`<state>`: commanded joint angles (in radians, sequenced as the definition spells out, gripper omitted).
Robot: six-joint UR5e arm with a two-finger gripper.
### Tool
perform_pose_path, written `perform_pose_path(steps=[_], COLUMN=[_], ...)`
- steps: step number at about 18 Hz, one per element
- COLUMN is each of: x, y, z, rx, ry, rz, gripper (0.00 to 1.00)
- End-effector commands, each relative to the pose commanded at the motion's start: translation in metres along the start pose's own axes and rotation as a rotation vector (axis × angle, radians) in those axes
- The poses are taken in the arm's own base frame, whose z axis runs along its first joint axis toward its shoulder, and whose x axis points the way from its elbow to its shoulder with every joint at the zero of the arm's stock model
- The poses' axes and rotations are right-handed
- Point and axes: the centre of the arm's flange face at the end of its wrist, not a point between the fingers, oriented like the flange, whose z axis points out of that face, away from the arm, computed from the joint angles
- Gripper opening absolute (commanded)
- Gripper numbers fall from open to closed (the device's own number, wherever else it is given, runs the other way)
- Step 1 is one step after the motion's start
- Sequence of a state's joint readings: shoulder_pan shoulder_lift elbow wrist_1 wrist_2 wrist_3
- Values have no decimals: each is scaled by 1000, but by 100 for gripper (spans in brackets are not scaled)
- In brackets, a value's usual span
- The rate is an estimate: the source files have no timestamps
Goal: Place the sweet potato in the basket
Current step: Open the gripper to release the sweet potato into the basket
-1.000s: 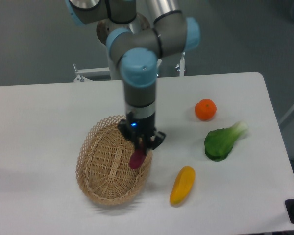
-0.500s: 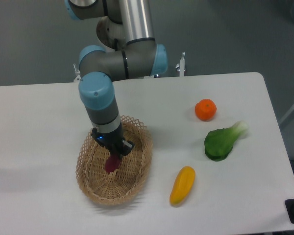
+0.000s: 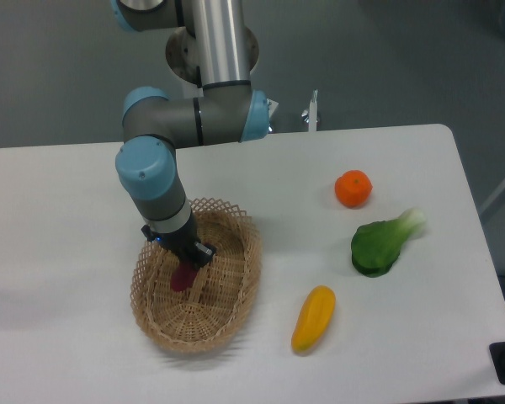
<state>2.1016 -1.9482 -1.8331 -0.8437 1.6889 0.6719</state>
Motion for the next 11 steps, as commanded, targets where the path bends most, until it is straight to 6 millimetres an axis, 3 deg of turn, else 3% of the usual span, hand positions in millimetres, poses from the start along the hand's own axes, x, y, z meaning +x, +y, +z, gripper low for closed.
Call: perform_pose_path(steps=[1, 2, 4, 5, 10, 11], x=[-1, -2, -6, -9, -25, -38], y=[-1, -1, -4, -5, -3, 1], z=[-2, -4, -10, -14, -43, -51], rx=[5, 8, 18, 21, 59, 70], ry=[-4, -7, -21, -37, -91, -104], rz=[1, 0, -3, -3, -18, -37], gripper=[28, 38, 88, 99, 100, 100])
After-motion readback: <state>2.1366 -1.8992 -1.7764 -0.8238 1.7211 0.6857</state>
